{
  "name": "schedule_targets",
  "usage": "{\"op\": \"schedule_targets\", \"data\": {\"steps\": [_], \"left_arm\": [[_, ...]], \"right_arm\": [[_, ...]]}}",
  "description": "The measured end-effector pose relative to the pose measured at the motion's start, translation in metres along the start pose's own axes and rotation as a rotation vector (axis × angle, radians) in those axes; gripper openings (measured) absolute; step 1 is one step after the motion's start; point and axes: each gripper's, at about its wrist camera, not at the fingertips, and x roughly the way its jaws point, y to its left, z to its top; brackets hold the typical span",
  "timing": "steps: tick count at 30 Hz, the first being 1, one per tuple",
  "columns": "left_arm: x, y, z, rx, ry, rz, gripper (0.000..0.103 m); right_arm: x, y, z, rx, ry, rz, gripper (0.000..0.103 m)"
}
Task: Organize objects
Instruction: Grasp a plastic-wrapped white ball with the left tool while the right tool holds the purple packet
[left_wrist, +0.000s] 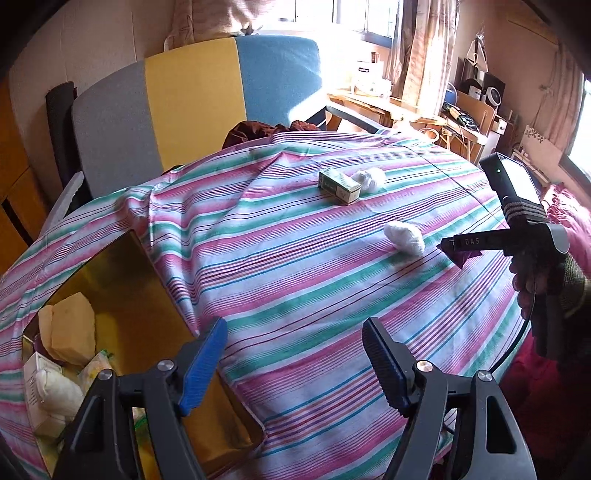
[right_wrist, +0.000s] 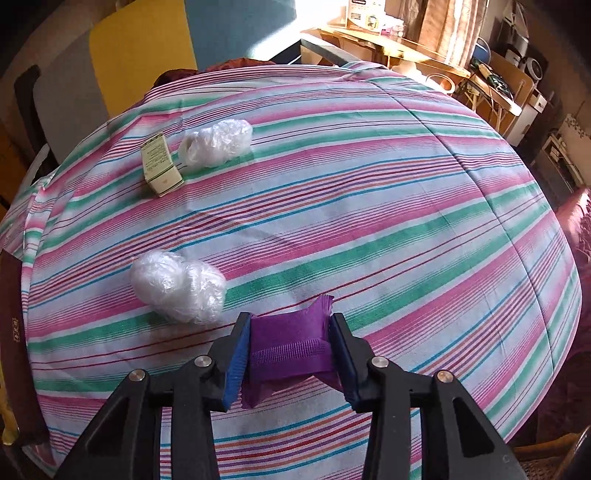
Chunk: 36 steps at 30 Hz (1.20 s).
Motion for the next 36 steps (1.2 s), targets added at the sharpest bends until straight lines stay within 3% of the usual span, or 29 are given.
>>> {"op": "schedule_targets", "data": {"steps": [4, 6, 15, 20, 26, 28, 30, 32, 36], "left_arm": [[0.022, -0.016, 0.017, 0.018, 0.026, -0.041, 0.074], [0.036, -0.024, 0.027, 0.023, 0.046, -0.070, 0.069], [0.099, -0.067, 0.067, 0.049, 0.107, -0.181, 0.068], [0.135, -0.082, 0.083, -0.003, 0.157, -0.243, 0.070], [0.172, -0.097, 0.092, -0.037, 0.196, -0.259, 0.070], [0.181, -0.101, 0.092, -0.042, 0.210, -0.281, 0.067], [0.186, -0.105, 0.090, -0.031, 0.227, -0.316, 0.048], [0.183, -0.106, 0.087, -0.023, 0.213, -0.347, 0.042], [0.165, -0.095, 0.077, -0.034, 0.191, -0.346, 0.040]], "right_arm": [[0.003, -0.011, 0.000, 0.029, 0.026, -0.025, 0.042], [0.007, -0.010, 0.002, 0.038, 0.039, -0.033, 0.043], [0.012, -0.016, 0.005, 0.083, 0.062, -0.026, 0.045], [0.013, -0.021, 0.006, 0.099, 0.072, -0.042, 0.048], [0.014, -0.023, 0.005, 0.100, 0.076, -0.041, 0.048], [0.014, -0.023, 0.005, 0.100, 0.077, -0.039, 0.048], [0.016, -0.022, 0.005, 0.082, 0.077, -0.038, 0.049], [0.014, -0.020, 0.004, 0.068, 0.071, -0.040, 0.047], [0.014, -0.019, 0.004, 0.059, 0.065, -0.034, 0.044]]}}
